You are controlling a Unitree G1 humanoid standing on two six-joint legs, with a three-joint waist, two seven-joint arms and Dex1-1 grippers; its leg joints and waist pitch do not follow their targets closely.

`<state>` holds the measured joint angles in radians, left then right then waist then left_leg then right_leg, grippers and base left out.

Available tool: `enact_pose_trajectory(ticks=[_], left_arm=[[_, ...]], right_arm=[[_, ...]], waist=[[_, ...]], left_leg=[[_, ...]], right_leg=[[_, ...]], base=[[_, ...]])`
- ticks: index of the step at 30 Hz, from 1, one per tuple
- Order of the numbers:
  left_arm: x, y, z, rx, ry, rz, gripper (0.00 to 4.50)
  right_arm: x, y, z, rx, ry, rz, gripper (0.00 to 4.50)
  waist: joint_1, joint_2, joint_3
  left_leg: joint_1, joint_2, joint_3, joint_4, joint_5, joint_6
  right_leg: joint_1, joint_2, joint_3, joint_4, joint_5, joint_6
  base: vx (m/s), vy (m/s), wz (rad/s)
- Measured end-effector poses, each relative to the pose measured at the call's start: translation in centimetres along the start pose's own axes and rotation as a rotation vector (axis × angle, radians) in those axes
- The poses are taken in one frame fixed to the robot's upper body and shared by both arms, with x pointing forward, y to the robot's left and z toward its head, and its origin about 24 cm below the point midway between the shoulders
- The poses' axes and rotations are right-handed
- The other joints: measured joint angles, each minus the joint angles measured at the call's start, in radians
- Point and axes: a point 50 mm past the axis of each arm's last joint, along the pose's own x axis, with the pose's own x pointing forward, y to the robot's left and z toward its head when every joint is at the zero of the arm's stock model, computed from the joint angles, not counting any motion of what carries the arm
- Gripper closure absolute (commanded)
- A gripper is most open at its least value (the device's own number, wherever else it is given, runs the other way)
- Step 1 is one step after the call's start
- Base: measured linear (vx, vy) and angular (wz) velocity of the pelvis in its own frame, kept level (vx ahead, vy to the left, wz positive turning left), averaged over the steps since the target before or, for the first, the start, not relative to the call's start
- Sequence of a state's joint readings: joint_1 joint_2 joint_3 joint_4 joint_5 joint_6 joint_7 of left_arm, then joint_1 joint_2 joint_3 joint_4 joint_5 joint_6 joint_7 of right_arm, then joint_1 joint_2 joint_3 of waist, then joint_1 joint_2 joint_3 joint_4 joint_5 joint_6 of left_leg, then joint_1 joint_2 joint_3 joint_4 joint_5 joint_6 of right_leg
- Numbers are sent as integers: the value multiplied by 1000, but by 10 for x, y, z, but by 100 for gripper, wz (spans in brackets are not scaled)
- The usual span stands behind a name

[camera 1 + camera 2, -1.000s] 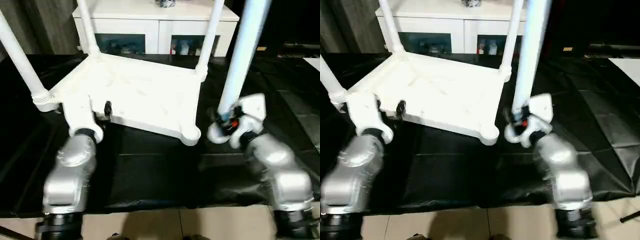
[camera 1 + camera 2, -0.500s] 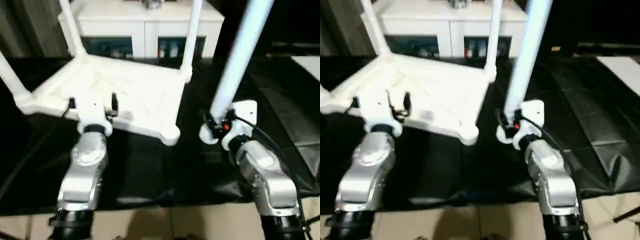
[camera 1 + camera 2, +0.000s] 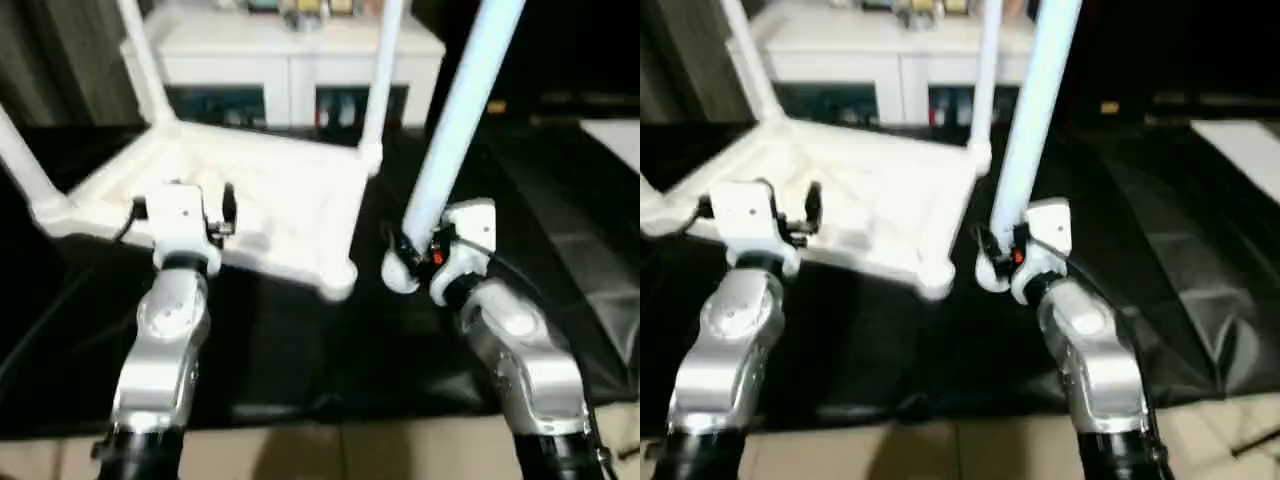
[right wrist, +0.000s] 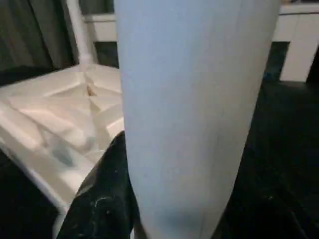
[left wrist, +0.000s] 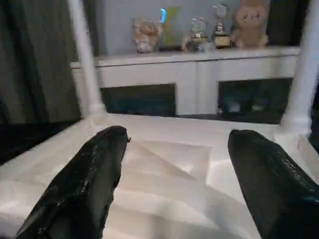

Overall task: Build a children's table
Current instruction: Insert table leg to table base

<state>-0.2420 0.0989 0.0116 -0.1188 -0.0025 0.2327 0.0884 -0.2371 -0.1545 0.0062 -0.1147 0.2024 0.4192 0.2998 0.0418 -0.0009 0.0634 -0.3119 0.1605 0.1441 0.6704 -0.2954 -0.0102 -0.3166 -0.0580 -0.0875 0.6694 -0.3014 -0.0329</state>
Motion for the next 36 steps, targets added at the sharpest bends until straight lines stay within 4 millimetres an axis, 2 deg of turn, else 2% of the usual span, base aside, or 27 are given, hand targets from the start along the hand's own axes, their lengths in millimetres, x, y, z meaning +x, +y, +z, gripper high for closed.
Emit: enact_pose_trajectory(ticks=[1, 2, 3, 4, 5, 6, 7, 8, 9, 10, 11, 12, 13, 14, 15, 16, 17, 18, 19, 20, 21, 22, 26, 31, 36], left_arm=[[0, -3, 0, -1, -1, -15, 76], [0, -4, 0, -1, -1, -18, 76], [0, -3, 0, -1, -3, -18, 76], [0, -1, 0, 5, -5, -13, 76], [0, 2, 0, 11, -6, -4, 76], [0, 6, 0, 10, -5, 10, 76], [0, 10, -1, 17, -3, 24, 76], [0, 11, -1, 19, -4, 27, 76], [0, 11, 0, 20, -8, 25, 76], [0, 11, 1, 20, -15, 14, 76], [1, 10, 2, 22, -21, -2, 76], [0, 7, 1, 15, -18, -21, 76], [-1, -5, 0, -14, -14, -127, 76], [-2, -13, 0, -32, -14, -195, 76], [-3, -16, 0, -42, -19, -277, 76], [-4, -15, 2, -37, -25, -356, 48], [-4, -14, 2, -32, -24, -404, 42], [-3, -14, -1, -5, -2, -508, 42], [-2, -12, -7, 22, 31, -590, 42], [-2, -12, -10, 43, 56, -636, 25], [-2, -11, -13, 52, 71, -664, 11], [1, -12, -15, 85, 96, -741, 2], [17, -11, -17, 217, 174, -989, 2], [25, -16, -27, 324, 292, -1238, 2], [35, -7, -34, 403, 418, -1354, 2]], right_arm=[[-1, -4, 0, -6, 2, -11, 266], [-1, -4, 1, -6, -1, -14, 266], [-1, -4, 1, -4, -1, -10, 266], [0, -2, 0, 1, 0, -3, 266], [3, 5, 0, 10, -6, 21, 266], [6, 12, 2, 13, -10, 51, 266], [8, 17, 3, 7, -13, 75, 266], [8, 17, 3, 5, -14, 77, 266], [8, 15, 4, 0, -14, 75, 266], [7, 14, 4, -9, -11, 77, 266], [6, 13, 4, -15, -12, 79, 266], [5, 9, 4, -24, -7, 74, 266], [1, 4, 1, -24, 2, 57, 266], [0, 0, 0, -29, 9, 45, 266], [-1, -2, 1, -28, 4, 41, 266], [-1, -2, 3, -31, -2, 48, 266], [-1, -3, 4, -30, -4, 54, 266], [-2, -2, 3, -32, -1, 74, 266], [-2, -2, 4, -31, -1, 88, 266], [-2, -3, 5, -35, -2, 94, 266], [-3, -4, 5, -38, 0, 96, 266], [-3, -5, 5, -39, 2, 105, 266], [-9, -16, 8, -62, 23, 157, 266], [-17, -22, 11, -75, 43, 270, 266], [-25, -25, 8, -98, 110, 366, 266]], waist=[[8, 4, -2], [14, 12, -7], [19, 29, -15], [22, 43, -20], [13, 41, -20], [7, 34, -22], [1, 32, -23], [-5, 30, -24], [-10, 26, -26], [-17, 12, -28], [-19, -14, -31], [-21, -17, -30], [-12, -18, -28], [-5, -16, -28], [-2, -14, -29], [-1, -8, -30], [-2, -6, -29], [0, -3, -28], [1, 5, -24], [2, 12, -20], [2, 17, -17], [3, 19, -15], [-2, 19, -12], [-10, 20, -11], [-12, 21, -11]], left_leg=[[-25, -13, -12, 28, -1, 7], [-40, -17, -19, 19, 0, 8], [-49, -9, -26, -21, 12, 20], [-48, 4, -37, -28, 53, -22], [-40, -1, -47, -29, 47, -25], [-39, -10, -47, -31, 42, -22], [-35, -20, -49, -31, 35, -17], [-30, -24, -49, -31, 29, -15], [-26, -28, -46, -31, 24, -13], [-20, -38, -38, -31, 17, -11], [-21, -55, -25, -25, 9, -9], [-24, -57, -26, -14, -2, 11], [-40, -56, -42, 8, 5, 61], [-47, -56, -49, 8, 21, 56], [-49, -53, -52, -8, 32, 34], [-49, -40, -52, -20, 35, -22], [-49, -30, -53, -25, 33, -52], [-53, -21, -53, -22, 37, -70], [-52, -17, -52, -24, 38, -72], [-49, -14, -50, -25, 39, -70], [-43, -9, -42, -29, 41, -71], [-39, -4, -27, -30, 44, -70], [-30, -3, -2, -34, 49, -64], [-26, -3, 1, -36, 52, -62], [-30, 0, 2, -38, 56, -64]], right_leg=[[5, 6, 7, -9, 0, -1], [9, 16, 9, -16, -1, -2], [16, 33, 2, -27, 0, -4], [23, 43, -10, -29, -7, -6], [17, 40, -12, -26, -16, -3], [8, 31, -8, -9, -24, -15], [-26, 16, -1, 54, -27, -1], [-55, 5, 7, 85, -24, 13], [-83, -4, 20, 92, -12, 38], [-112, -22, 37, 57, 12, 54], [-119, -39, 59, 15, 72, 59], [-117, -33, 69, 26, 60, 56], [-109, -27, 77, 22, 58, 50], [-102, -19, 76, 18, 59, 48], [-98, -10, 75, 15, 60, 47], [-98, 4, 72, 10, 63, 44], [-98, 10, 70, 9, 64, 44], [-98, 16, 71, 4, 69, 44], [-94, 17, 70, -7, 76, 39], [-89, 17, 69, -16, 78, 35], [-84, 15, 69, -22, 83, 33], [-80, 10, 70, -24, 86, 32], [-75, -2, 76, -24, 89, 35], [-70, -3, 77, -31, 91, 38], [-71, -2, 75, -32, 100, 33]], base=[[124, -18, 15], [124, -18, 15], [146, 16, 14], [202, 52, 3], [202, 52, 3], [224, 47, 4], [172, 15, 8], [172, 15, 8], [125, -3, -1], [55, -30, -3], [55, -30, -3], [61, -51, 7], [107, -74, 12], [107, -74, 12], [35, -71, 4], [0, 0, 0], [0, 0, 0], [0, 0, 0], [-67, -10, 7], [-64, 7, 5], [-59, 15, 5], [-69, 15, 9], [-83, 21, 7], [-14, 5, 0], [0, 0, 0]])
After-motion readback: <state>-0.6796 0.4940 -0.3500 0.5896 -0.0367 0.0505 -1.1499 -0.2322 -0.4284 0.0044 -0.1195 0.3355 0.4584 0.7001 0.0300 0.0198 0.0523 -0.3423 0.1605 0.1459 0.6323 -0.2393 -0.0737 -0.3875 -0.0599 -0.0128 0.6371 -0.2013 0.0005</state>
